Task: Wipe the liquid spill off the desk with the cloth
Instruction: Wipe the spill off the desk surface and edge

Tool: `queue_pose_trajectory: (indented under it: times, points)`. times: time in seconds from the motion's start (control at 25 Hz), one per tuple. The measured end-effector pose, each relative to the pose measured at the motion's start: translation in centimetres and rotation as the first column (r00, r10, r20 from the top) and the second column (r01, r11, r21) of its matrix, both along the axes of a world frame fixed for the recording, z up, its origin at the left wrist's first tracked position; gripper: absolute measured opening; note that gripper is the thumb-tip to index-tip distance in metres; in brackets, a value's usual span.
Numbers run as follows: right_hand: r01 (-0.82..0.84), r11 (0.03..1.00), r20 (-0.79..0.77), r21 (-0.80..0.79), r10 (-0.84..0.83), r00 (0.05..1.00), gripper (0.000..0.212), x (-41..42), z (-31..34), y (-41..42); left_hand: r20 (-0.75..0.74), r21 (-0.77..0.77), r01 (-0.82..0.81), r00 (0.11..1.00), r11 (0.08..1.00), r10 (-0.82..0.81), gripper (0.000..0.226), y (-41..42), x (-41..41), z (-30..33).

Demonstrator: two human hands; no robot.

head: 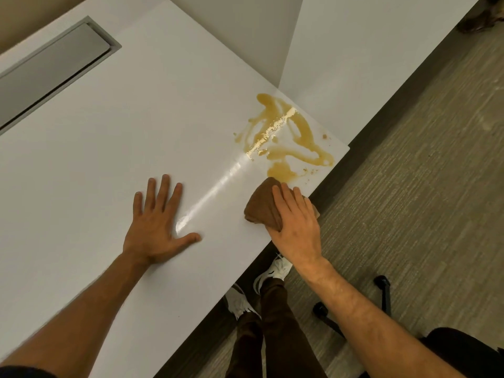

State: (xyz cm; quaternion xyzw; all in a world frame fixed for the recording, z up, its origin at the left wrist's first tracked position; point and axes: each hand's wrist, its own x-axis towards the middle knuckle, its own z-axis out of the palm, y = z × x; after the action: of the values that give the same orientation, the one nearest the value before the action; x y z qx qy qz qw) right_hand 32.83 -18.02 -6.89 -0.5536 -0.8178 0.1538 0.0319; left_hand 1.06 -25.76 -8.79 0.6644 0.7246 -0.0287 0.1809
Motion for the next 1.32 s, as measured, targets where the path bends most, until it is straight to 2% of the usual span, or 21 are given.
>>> queue_pose_trajectory:
  times: [0.16,0.28,0.4,0.72,1.32]
  points:
    - [0.024,0.999,0.03,0.034,-0.025,0.999,0.098,-0.4,-0.6,-0.2,-0.053,-0.023,0.025,0.998,0.999,-0.026,0.12,-0.3,0.2,0.3]
    - [0.037,0.997,0.04,0.072,-0.04,0.998,0.101,-0.5,-0.7,0.6,-0.127,0.047,0.168,0.979,0.985,-0.161,0.114,1.9,-0.1,0.8]
    - [0.045,0.997,0.052,0.056,-0.048,0.997,0.102,-0.9,-0.5,0.4,-0.053,0.075,0.249,0.968,0.966,-0.245,0.108,5.6,0.1,1.2]
    - [0.118,0.993,0.217,0.012,-0.117,0.969,0.108,-3.3,-0.4,0.6,0.025,0.079,0.247,0.968,0.966,-0.25,0.099,7.0,1.7,-0.7]
    - [0.09,0.995,0.162,0.03,-0.094,0.982,0.084,-12.3,-0.5,8.4,0.013,0.051,0.257,0.966,0.965,-0.258,0.102,7.6,1.5,-0.9]
